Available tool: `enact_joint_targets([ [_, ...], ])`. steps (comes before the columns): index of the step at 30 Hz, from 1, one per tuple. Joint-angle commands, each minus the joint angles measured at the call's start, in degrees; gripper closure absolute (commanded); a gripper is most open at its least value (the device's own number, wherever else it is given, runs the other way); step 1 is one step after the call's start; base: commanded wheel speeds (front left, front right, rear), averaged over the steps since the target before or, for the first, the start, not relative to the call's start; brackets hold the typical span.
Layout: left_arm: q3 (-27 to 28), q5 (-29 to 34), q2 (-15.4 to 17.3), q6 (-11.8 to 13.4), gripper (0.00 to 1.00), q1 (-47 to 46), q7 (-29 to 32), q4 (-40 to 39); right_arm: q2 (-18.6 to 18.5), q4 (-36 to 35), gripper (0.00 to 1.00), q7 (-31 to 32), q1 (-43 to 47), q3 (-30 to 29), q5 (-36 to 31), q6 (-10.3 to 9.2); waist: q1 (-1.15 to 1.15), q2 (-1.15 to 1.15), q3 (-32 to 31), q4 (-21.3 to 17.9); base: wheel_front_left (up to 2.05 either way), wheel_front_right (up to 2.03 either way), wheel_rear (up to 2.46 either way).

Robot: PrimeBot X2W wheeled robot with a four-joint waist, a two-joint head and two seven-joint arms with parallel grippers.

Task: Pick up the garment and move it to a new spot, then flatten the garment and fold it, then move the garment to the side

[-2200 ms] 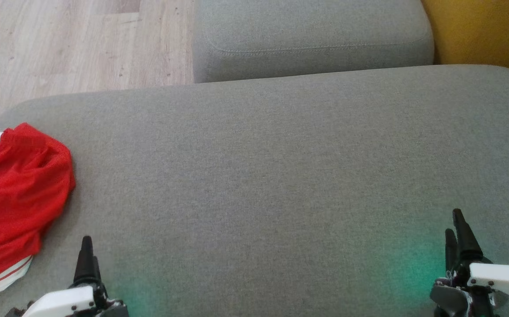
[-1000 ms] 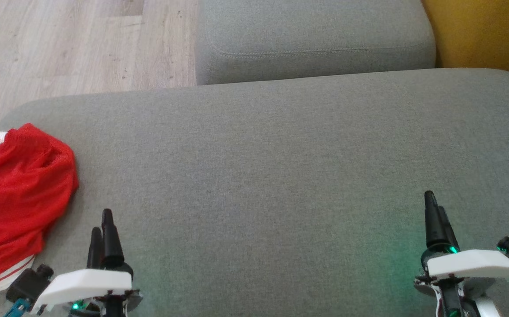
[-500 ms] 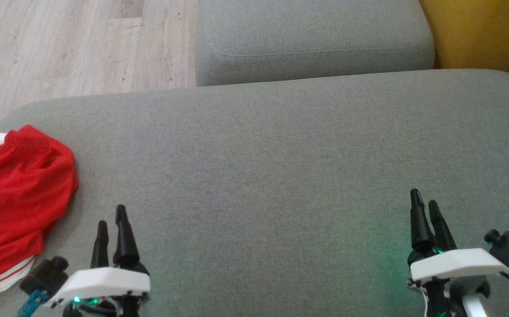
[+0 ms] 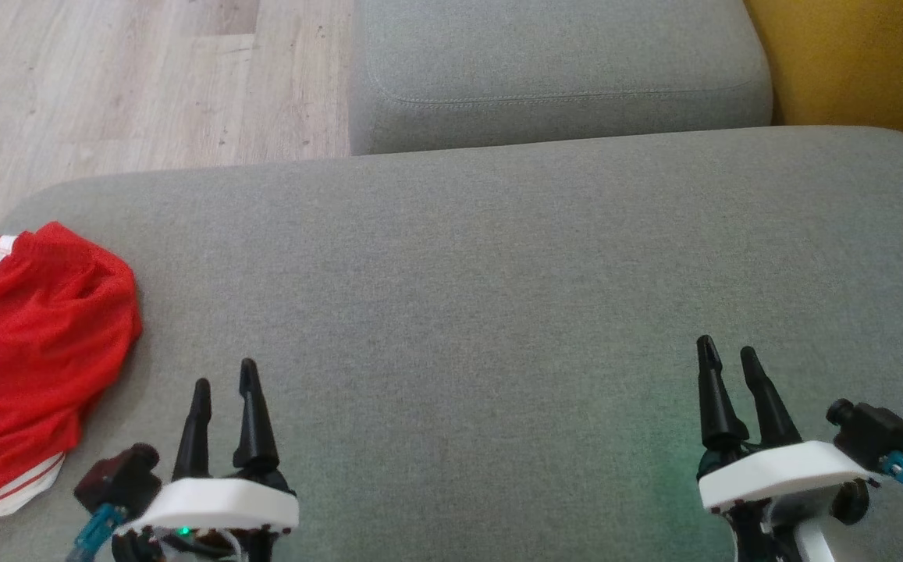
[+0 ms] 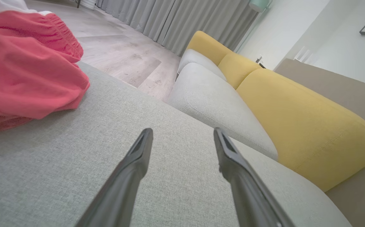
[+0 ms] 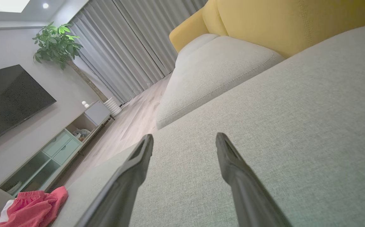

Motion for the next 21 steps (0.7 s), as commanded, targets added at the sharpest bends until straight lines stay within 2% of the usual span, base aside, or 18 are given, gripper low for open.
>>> enact_joint_targets([
  [1, 0.52, 1.9, 0.48, 0.35, 0.0, -2.55, -0.96, -2.05, -0.57, -2.2, 0.0, -0.89, -3.36, 1.32, -2.06, 0.3, 0.0, 0.0, 0.0, 0.03, 0.0, 0.0, 0.0],
  [21, -1.13, 15.18, 0.56, 0.54, 0.0, -2.26, -4.19, -0.96, -0.66, -2.81, 0.0, -4.1, -2.77, 2.02, -17.08, 0.37, 0.0, 0.0, -0.7, 0.52, 0.0, 0.0, 0.0],
])
